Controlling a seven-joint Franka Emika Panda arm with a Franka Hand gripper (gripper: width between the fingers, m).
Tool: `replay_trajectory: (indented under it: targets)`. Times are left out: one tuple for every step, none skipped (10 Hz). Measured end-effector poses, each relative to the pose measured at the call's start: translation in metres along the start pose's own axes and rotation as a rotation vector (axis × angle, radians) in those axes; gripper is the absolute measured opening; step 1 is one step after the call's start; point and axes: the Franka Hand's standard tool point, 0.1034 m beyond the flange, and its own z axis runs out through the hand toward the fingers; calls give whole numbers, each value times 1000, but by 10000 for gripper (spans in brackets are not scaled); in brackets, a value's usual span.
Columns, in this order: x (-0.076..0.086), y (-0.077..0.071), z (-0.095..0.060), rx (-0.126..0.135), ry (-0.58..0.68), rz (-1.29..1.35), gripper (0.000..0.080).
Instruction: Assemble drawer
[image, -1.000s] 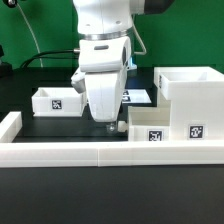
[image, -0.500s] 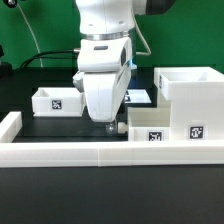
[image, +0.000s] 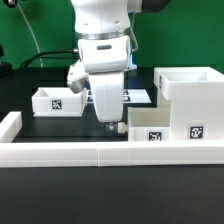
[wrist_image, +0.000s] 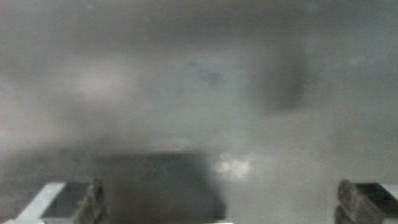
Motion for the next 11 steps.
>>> replay_trajectory:
  targets:
    - [-1, -1, 0, 1, 0, 2, 649]
    - [-1, -1, 0, 1, 0, 2, 649]
    - [-1, -1, 0, 1, 0, 2, 649]
    - [0, 0, 0, 1, 0, -1, 649]
    - [2, 1, -1, -1, -11, -23, 649]
    - [8, 3, -3, -4, -16, -46, 649]
    - [18, 6, -4, -7, -12, -60, 649]
    - [26, 8, -4, -9, -8, -71, 649]
    - [34, 9, -3, -10, -6, -79, 649]
    - [42, 8, -2, -8, -3, -74, 649]
    - [47, 8, 0, -5, -2, -62, 649]
